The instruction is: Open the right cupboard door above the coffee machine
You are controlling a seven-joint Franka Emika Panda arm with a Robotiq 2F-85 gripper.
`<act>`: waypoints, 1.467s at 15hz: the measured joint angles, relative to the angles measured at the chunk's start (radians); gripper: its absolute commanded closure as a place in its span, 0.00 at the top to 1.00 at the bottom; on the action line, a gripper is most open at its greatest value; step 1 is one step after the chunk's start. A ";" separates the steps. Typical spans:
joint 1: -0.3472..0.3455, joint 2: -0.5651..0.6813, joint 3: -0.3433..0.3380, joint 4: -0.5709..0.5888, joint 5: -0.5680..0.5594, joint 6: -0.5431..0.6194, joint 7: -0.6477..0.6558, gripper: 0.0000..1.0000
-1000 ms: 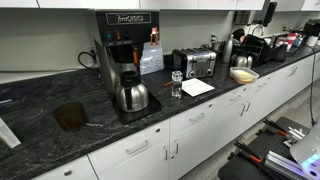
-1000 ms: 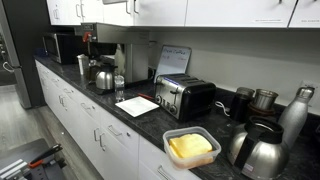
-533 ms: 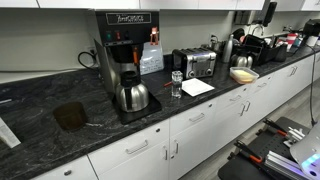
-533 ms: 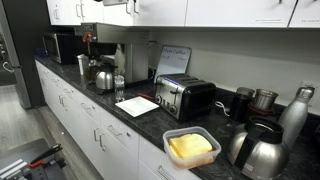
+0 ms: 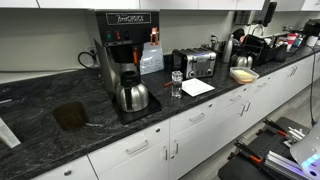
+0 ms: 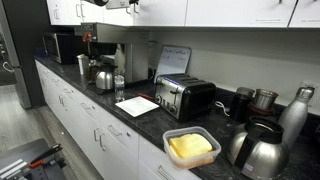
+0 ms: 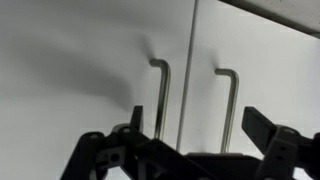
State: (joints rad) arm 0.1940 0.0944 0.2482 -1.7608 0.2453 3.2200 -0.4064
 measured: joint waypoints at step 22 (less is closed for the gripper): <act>-0.134 0.039 0.125 0.006 0.010 0.113 0.087 0.02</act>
State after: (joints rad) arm 0.0597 0.1332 0.3728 -1.7544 0.2551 3.3327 -0.3189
